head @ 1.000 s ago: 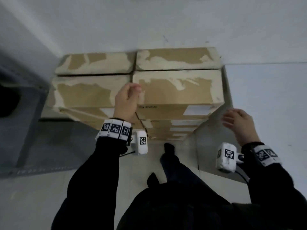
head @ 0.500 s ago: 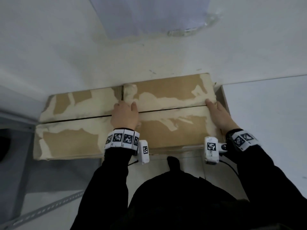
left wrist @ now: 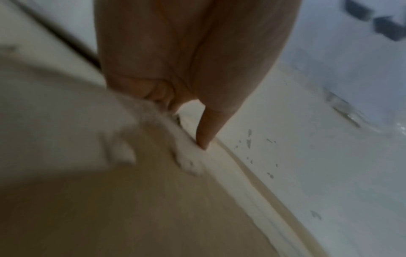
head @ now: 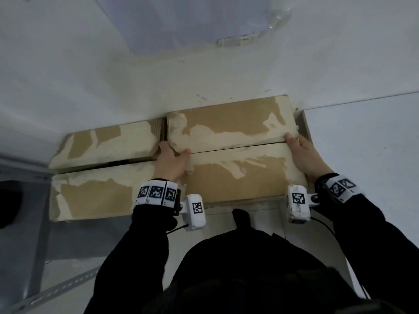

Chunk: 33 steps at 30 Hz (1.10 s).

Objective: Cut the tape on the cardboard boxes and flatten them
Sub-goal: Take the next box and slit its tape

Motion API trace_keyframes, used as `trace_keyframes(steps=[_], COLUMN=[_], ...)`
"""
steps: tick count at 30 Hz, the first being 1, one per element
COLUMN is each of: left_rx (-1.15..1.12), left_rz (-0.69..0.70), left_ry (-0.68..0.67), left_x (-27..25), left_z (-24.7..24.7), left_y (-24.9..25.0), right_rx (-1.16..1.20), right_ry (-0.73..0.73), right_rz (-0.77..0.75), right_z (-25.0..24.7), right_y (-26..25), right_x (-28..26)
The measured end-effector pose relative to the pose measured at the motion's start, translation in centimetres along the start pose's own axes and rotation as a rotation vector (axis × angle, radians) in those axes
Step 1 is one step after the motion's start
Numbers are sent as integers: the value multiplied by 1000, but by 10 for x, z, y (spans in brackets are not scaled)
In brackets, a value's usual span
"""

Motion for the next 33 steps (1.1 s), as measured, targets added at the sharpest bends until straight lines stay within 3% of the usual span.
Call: trace_keyframes(steps=[9, 17, 21, 26, 33], left_rx=[-77, -279, -376, -351, -272], left_rz=[67, 414, 536, 633, 565], left_ry=[-52, 3, -18, -175, -327], left_x=[-15, -122, -171, -231, -297], left_z=[2, -20, 4, 104, 288], left_y=[-4, 45, 79, 141, 211], right_rx=[-51, -35, -1, 27, 72], right_ry=[69, 325, 451, 588, 585], right_rz=[-80, -319, -341, -222, -46], right_z=[-12, -97, -154, -256, -423], right_y=[-23, -65, -54, 15, 120], right_x=[-31, -165, -223, -267, -261])
Point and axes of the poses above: each hand's wrist, its own x-axis towards the middle knuckle, its own z-axis out of the palm, y = z × x, the point moved 9 cm from there along x, towards the middle knuckle, and after that the axes turned 3 degrees about -x, right-handed, at the moved point
